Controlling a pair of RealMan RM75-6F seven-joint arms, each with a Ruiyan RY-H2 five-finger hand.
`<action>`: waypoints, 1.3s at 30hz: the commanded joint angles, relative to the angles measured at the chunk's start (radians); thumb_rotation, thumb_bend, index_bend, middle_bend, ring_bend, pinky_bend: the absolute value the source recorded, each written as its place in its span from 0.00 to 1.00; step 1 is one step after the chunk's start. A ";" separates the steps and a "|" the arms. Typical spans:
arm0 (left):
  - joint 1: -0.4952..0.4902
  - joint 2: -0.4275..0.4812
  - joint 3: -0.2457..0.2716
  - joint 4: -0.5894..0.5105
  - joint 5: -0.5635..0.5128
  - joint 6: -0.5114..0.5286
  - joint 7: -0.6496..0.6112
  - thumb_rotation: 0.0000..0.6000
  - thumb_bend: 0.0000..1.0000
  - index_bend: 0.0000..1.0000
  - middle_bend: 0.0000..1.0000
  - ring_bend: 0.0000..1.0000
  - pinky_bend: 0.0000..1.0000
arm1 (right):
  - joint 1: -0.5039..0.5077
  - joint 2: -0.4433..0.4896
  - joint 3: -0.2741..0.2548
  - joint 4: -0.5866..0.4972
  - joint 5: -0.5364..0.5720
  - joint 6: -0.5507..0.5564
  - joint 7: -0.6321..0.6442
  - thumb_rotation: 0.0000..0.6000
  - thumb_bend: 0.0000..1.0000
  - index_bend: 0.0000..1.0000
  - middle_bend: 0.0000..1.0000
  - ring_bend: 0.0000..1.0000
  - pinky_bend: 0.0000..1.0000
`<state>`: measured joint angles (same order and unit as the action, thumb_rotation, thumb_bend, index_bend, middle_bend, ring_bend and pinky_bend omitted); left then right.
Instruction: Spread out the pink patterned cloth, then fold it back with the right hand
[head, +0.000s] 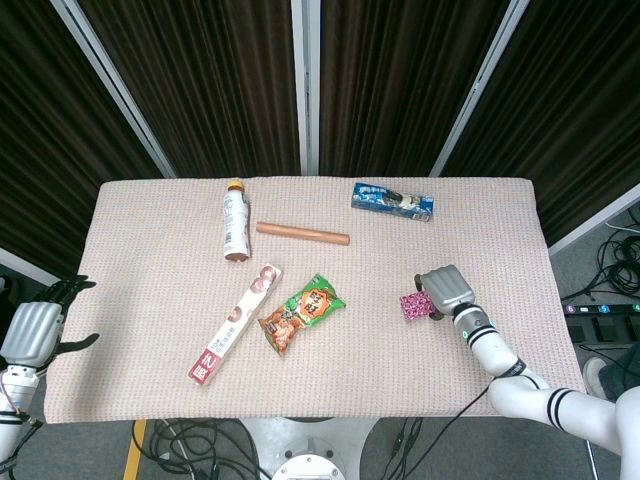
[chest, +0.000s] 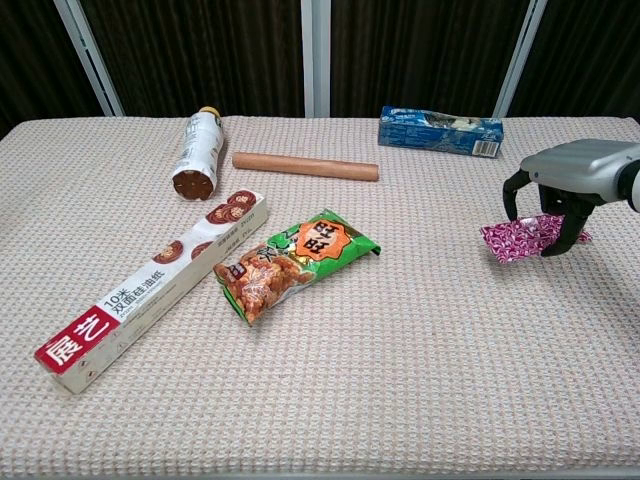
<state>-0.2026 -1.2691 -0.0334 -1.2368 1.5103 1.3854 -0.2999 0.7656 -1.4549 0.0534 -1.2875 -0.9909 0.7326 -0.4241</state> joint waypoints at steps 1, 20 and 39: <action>-0.001 0.000 0.001 0.001 0.001 -0.002 -0.002 1.00 0.05 0.29 0.29 0.24 0.33 | -0.005 0.009 0.006 0.010 0.013 0.007 0.007 0.99 0.05 0.43 1.00 1.00 1.00; -0.007 0.000 0.004 0.007 0.006 -0.009 -0.010 1.00 0.05 0.29 0.29 0.24 0.33 | -0.029 -0.051 0.020 0.256 0.042 -0.044 0.074 0.99 0.05 0.43 1.00 1.00 1.00; -0.004 0.008 0.003 0.003 0.004 -0.005 -0.018 1.00 0.05 0.29 0.29 0.24 0.34 | -0.019 -0.137 0.035 0.365 0.017 -0.072 0.072 0.99 0.05 0.43 1.00 1.00 1.00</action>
<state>-0.2071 -1.2611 -0.0310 -1.2342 1.5143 1.3801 -0.3176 0.7473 -1.5909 0.0891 -0.9239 -0.9737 0.6604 -0.3510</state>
